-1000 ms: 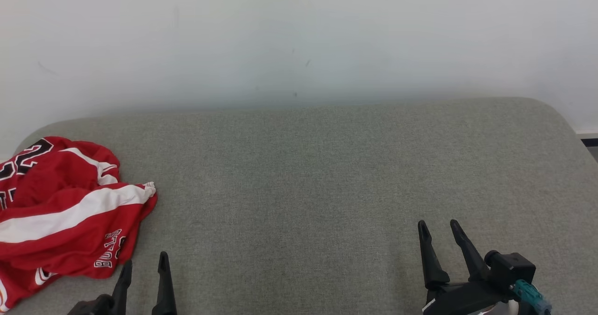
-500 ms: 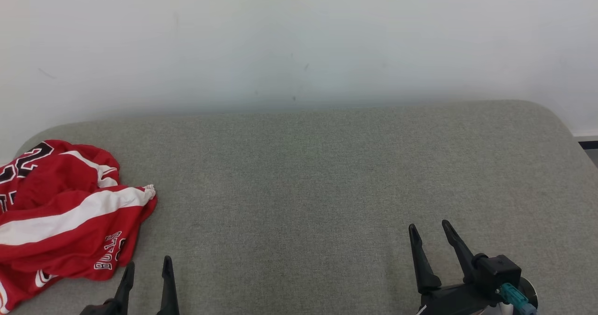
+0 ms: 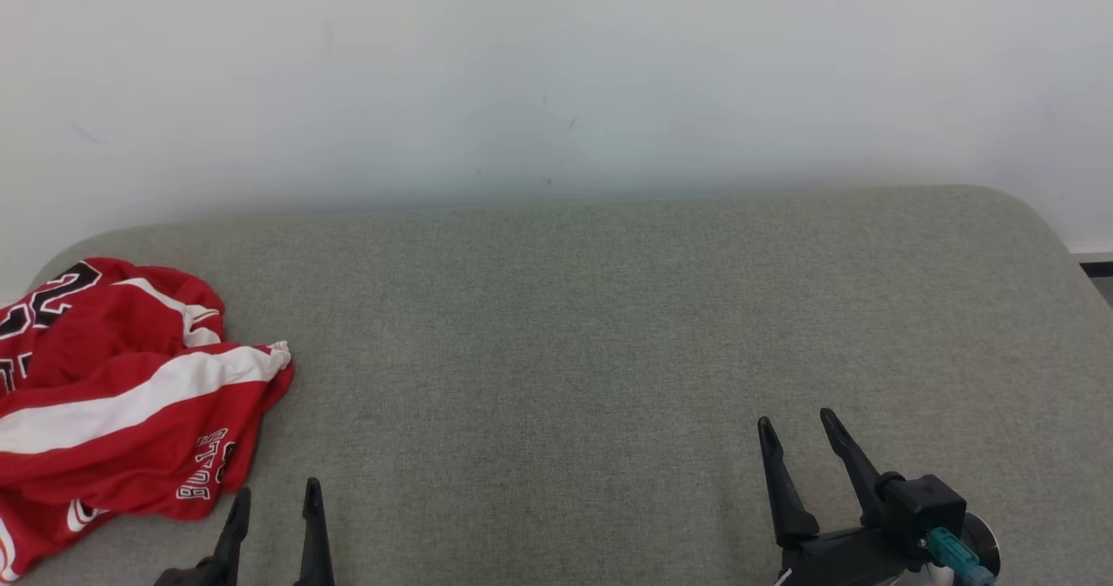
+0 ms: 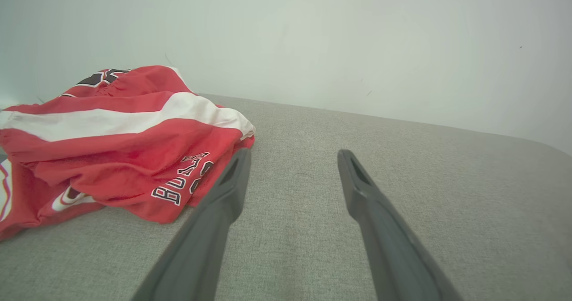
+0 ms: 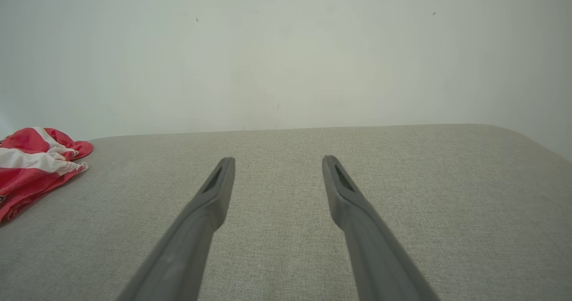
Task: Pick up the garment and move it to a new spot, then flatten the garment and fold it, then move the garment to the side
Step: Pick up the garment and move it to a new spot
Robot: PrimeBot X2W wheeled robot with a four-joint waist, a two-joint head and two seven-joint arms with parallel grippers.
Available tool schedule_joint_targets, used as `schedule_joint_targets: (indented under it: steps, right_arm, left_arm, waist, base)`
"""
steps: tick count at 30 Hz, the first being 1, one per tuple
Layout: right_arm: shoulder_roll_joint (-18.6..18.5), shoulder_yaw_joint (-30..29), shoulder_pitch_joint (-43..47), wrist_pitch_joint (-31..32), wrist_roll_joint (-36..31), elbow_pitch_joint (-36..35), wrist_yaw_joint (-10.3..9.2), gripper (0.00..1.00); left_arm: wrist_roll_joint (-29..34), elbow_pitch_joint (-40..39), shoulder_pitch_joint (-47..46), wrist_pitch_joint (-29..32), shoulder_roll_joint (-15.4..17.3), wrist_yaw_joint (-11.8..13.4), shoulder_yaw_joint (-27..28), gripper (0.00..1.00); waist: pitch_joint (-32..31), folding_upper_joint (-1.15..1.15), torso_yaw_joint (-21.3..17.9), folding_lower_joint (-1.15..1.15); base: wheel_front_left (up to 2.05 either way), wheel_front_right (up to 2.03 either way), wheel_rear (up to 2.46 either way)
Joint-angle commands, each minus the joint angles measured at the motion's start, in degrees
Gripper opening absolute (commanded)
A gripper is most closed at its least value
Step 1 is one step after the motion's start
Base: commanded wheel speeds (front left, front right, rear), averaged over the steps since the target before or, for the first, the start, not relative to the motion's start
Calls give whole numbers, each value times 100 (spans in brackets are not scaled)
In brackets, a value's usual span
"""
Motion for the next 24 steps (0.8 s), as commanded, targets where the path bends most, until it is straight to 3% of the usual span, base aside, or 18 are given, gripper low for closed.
schedule_joint_targets:
  steps: [1,8,24]
  right_arm:
    - [-17,-8,-3,-30,-1,-18,-12,100]
    - [-15,-20,-9,-21,-76,-59,-12,100]
    - [-14,164,152,-19,109,-58,-12,100]
  left_arm:
    - [0,16,36,-18,30,13,11,100]
    - [-63,13,-38,-14,30,70,78,100]
    - [-92,-131,313,-12,32,176,336,100]
  waist:
    - [6,0,8,1]
    - [21,0,269,1]
    - [-150,0,1637,1]
  base:
    - [0,0,0]
    - [0,0,0]
    - [0,0,0]
